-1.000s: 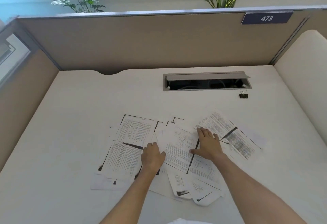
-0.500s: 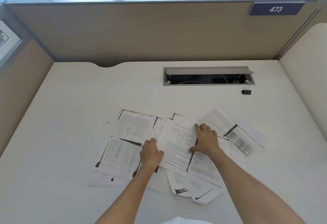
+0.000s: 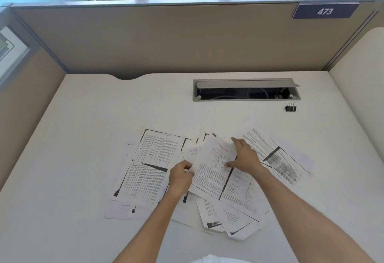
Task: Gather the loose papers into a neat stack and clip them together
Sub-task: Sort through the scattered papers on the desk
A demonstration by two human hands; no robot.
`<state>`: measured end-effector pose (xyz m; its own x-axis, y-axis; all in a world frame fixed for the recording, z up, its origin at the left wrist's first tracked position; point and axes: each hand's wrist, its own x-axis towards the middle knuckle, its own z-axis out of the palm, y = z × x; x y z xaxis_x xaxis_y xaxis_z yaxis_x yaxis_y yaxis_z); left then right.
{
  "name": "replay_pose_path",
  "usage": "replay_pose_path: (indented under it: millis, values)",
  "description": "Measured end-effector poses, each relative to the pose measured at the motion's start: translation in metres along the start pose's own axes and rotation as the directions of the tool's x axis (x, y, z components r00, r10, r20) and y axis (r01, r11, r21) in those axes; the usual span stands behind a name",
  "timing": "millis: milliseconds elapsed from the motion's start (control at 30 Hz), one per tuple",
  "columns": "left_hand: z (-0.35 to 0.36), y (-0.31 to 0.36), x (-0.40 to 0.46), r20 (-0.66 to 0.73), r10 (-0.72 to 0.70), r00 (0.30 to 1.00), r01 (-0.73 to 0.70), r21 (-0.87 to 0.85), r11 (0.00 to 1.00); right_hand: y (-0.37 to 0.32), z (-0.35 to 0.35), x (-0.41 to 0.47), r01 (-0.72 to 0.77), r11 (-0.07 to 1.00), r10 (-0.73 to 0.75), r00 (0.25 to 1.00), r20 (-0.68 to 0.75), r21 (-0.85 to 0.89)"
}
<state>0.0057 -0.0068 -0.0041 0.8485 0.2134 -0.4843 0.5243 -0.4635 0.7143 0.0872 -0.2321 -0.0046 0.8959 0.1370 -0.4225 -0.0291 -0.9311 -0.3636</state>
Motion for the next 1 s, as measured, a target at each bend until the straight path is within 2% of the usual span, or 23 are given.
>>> replay_pose_path:
  millis: [133, 300, 500, 633, 800, 1000]
  values:
    - [-0.004, 0.009, -0.007, 0.027, 0.038, 0.999, -0.036, -0.082, 0.996, 0.003, -0.021, 0.007, -0.046, 0.957, 0.046, 0.999, 0.007, 0.287]
    - [-0.012, 0.018, -0.016, 0.043, 0.083, 0.996, -0.077, -0.114, 0.991, 0.008, -0.042, 0.002, -0.014, 0.881, 0.018, 1.0, -0.003, 0.472]
    - [-0.014, 0.023, -0.021, 0.055, 0.085, 0.995, -0.077, -0.139, 0.987, 0.025, -0.048, -0.021, 0.014, 0.825, -0.039, 0.999, 0.032, 0.565]
    - [-0.014, 0.023, -0.022, 0.029, 0.069, 0.997, -0.065, -0.126, 0.99, 0.036, -0.057, -0.049, 0.053, 0.755, -0.05, 0.998, -0.023, 0.654]
    - [-0.014, 0.025, -0.016, -0.047, 0.03, 0.998, -0.035, -0.093, 0.995, 0.061, -0.06, -0.071, 0.054, 0.643, 0.074, 0.989, -0.132, 0.764]
    - [-0.007, 0.028, -0.011, -0.03, 0.016, 0.999, -0.015, 0.029, 0.999, 0.087, -0.065, -0.087, 0.063, 0.483, 0.287, 0.931, -0.226, 0.873]
